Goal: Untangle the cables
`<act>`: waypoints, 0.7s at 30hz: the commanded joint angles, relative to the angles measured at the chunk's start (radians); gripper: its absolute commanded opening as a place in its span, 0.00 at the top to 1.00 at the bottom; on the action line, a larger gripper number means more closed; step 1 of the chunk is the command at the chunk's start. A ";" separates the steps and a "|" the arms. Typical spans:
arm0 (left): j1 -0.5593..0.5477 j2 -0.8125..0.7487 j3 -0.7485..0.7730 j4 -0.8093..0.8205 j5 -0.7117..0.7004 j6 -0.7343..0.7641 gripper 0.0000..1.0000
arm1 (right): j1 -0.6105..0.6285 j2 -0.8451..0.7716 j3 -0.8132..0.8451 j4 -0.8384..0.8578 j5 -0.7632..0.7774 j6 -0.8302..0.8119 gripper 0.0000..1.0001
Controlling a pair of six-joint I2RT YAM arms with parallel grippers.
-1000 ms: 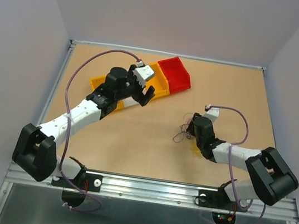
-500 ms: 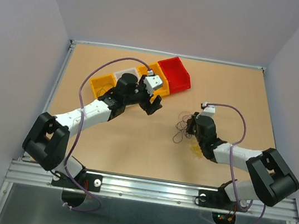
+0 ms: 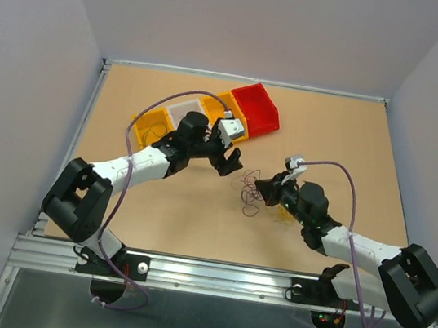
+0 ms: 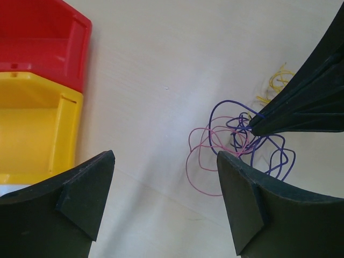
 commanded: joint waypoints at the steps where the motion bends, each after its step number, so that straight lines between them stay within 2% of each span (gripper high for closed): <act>1: -0.015 0.040 0.051 -0.015 0.051 0.009 0.12 | 0.017 -0.024 -0.028 0.071 -0.064 -0.032 0.99; 10: -0.020 0.154 0.130 -0.118 0.140 0.039 0.16 | 0.028 -0.024 -0.039 0.079 -0.054 -0.043 0.99; 21: -0.021 0.094 0.104 -0.155 0.181 0.135 0.18 | 0.029 -0.078 -0.064 0.079 -0.029 -0.037 0.99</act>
